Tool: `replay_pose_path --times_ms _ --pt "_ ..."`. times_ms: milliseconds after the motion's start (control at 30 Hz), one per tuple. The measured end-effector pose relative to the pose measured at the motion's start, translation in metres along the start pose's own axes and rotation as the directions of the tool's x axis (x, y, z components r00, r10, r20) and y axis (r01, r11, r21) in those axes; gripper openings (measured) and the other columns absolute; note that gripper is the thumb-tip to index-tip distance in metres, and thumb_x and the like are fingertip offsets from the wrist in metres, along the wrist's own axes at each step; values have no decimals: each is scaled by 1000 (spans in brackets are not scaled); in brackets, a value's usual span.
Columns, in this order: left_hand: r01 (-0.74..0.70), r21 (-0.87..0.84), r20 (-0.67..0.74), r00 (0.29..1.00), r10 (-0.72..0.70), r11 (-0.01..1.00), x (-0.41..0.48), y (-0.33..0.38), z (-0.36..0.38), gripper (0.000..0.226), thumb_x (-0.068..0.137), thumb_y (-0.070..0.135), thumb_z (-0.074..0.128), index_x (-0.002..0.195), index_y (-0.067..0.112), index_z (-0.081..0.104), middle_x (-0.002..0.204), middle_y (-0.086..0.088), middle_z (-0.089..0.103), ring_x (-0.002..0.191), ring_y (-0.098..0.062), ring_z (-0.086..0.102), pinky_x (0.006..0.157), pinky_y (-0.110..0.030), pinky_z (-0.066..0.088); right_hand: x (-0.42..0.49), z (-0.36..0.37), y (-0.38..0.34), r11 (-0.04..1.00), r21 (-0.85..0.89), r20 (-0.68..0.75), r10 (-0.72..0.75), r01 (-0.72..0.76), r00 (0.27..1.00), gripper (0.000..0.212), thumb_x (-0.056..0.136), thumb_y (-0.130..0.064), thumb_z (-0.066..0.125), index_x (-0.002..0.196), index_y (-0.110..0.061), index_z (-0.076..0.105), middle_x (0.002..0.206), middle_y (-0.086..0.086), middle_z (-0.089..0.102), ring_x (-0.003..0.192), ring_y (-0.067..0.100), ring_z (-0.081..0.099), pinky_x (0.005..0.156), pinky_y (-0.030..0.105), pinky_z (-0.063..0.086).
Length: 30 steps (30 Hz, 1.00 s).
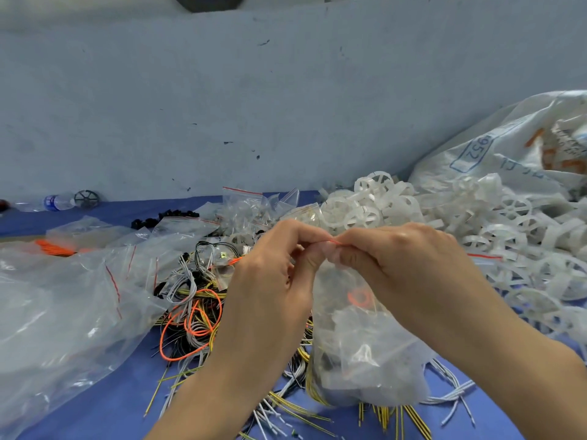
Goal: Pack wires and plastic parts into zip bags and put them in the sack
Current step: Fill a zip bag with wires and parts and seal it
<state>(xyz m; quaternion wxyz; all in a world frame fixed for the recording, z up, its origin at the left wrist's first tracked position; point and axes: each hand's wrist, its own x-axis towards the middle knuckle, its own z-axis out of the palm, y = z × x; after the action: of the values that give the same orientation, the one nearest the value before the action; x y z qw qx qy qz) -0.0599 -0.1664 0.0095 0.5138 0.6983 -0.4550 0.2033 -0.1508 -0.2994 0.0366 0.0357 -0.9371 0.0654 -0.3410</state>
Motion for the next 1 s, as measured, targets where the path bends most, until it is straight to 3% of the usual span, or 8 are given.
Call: replay_pose_path --times_ms 133,300,433,533,633,867,933,1000 --pt "34 -3 -17 999 -34 999 2 -7 -5 5 93 38 58 91 35 61 86 18 63 77 -5 62 60 -16 46 0 -5 4 1000 18 -5 17 -17 1000 38 93 -54 36 94 -37 70 71 -6 70 72 29 64 57 35 45" --pt "42 12 -47 998 -41 999 7 -15 -15 6 92 40 57 89 36 60 88 19 64 79 -2 62 61 -10 45 0 -10 14 999 -2 -2 36 -36 999 43 88 -55 31 98 -39 69 82 -11 71 81 25 62 61 31 29" --pt "62 16 -61 996 -61 998 10 -21 -21 7 93 39 57 89 35 61 85 16 66 74 -9 63 58 -16 47 0 -11 20 999 -19 -18 25 -26 1000 38 90 -53 37 98 -36 70 91 -14 71 84 28 64 63 32 35" --pt "93 -8 -83 992 -93 996 13 -26 -27 6 92 38 58 87 36 62 84 18 66 65 -7 61 51 -10 44 -1 -11 29 999 -11 -80 46 -47 996 25 91 -45 51 93 -33 73 89 -13 72 80 28 66 61 30 35" --pt "115 -6 -91 989 -115 993 15 -29 -32 7 92 39 58 86 36 62 83 18 66 56 -7 58 46 -7 39 1 -10 37 996 37 -85 79 -77 993 28 90 -48 49 93 -33 73 91 -15 71 83 25 65 62 33 43" --pt "170 -32 -111 979 -173 985 18 -39 -43 9 90 42 58 84 36 62 79 16 67 64 -9 59 52 -11 43 3 -6 55 976 198 -146 118 -88 982 25 86 -47 54 91 -32 74 88 -17 70 71 10 52 70 41 51" --pt "180 -68 -107 977 -186 981 17 -40 -44 8 90 40 58 84 36 62 77 13 67 61 -20 56 51 -21 45 3 -5 58 966 247 -162 123 -81 979 18 85 -42 60 90 -33 75 84 -21 69 70 4 54 72 34 50" --pt "195 -95 -92 975 -203 976 17 -42 -44 6 90 39 58 85 38 62 76 13 67 61 -20 57 51 -21 47 3 -1 60 949 309 -170 128 -71 977 11 86 -36 65 89 -34 75 78 -30 66 73 0 58 72 18 46"
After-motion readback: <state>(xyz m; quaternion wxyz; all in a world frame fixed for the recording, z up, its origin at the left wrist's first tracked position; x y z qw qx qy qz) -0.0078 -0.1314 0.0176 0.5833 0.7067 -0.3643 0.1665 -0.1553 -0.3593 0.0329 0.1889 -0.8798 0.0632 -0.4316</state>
